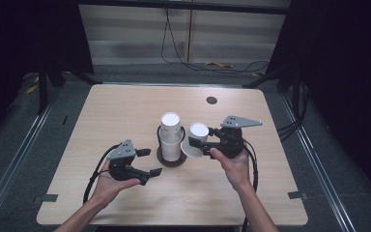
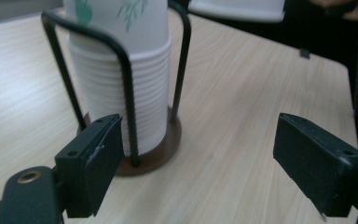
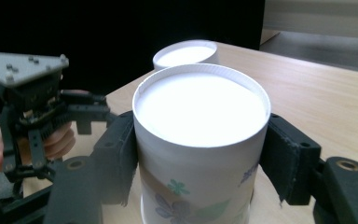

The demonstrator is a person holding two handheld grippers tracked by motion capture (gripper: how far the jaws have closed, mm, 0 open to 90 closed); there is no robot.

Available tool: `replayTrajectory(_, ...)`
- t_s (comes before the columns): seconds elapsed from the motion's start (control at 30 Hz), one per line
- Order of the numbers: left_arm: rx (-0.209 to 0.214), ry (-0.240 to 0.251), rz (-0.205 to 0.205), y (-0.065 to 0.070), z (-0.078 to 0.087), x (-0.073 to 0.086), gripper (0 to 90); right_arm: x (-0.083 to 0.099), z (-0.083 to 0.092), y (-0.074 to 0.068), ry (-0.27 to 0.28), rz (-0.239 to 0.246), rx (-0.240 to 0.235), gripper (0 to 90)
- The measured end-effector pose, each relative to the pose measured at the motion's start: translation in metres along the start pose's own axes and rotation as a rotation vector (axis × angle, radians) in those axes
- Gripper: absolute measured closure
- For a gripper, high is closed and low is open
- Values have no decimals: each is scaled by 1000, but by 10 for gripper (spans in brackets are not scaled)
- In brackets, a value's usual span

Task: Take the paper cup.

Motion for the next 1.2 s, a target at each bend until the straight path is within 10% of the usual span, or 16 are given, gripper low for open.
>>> replayTrajectory(1.2, 107, 42, -13, 11, -12, 4, 157, 33, -34, -33, -81, 2, -152, 346)
Point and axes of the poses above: each handheld gripper's, and its own axes: z roughly backward along the jaws, x roughly out of its underside, y roughly to its right, the point moved 1 cm from there along -z, roughly forward along the jaws, and after that the axes turned 5 degrees about y, right-handed, at the moved point
